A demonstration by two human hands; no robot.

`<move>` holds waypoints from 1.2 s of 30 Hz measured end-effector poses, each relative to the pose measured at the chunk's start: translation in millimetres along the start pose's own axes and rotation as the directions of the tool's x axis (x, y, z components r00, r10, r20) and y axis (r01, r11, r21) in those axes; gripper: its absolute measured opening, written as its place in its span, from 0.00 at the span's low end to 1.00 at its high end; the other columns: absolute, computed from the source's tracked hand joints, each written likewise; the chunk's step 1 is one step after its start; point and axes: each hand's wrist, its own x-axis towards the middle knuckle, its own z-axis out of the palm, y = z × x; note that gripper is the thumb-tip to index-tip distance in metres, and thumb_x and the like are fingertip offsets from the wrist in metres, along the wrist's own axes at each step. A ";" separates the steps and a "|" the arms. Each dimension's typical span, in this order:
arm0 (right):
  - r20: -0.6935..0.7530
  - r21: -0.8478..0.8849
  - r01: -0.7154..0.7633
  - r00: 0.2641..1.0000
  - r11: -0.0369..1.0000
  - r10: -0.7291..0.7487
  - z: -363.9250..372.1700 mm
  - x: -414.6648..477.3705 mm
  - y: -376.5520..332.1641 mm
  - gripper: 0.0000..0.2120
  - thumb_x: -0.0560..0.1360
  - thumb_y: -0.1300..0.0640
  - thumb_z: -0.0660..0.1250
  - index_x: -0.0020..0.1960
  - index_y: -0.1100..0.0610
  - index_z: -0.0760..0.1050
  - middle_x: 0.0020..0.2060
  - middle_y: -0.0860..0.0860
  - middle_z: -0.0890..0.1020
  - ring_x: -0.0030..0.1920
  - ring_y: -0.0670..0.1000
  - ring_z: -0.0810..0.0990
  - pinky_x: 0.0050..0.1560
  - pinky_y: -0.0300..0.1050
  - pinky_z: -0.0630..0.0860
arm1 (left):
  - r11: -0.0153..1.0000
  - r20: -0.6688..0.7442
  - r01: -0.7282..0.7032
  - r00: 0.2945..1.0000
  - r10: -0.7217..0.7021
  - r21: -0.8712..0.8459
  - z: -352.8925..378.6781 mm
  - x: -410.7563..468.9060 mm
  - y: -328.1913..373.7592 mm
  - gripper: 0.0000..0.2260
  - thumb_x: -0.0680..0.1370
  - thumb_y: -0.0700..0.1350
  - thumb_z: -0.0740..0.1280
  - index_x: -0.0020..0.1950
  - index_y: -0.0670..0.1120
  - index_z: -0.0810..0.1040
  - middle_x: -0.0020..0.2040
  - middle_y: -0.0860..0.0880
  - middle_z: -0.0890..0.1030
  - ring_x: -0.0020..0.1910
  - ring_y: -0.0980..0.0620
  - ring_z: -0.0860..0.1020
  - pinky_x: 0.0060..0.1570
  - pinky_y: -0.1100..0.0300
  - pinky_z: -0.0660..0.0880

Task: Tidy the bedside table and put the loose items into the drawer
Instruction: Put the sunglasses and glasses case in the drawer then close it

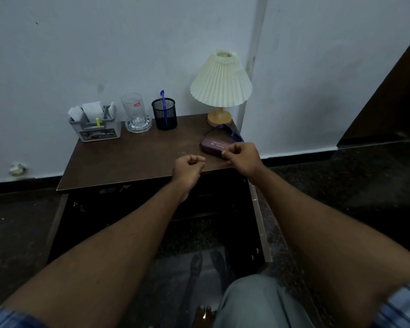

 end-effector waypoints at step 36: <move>-0.259 -0.316 0.096 0.948 0.944 -0.183 -6.5 67.0 -22.0 0.11 0.74 0.54 0.75 0.54 0.57 0.84 0.45 0.52 0.87 0.45 0.50 0.84 0.49 0.39 0.75 | 1.000 -0.029 -0.004 1.000 0.003 -0.027 -43.2 39.6 -18.9 0.10 0.78 0.35 0.68 0.44 0.49 0.83 0.43 0.48 0.83 0.42 0.53 0.78 0.49 0.57 0.76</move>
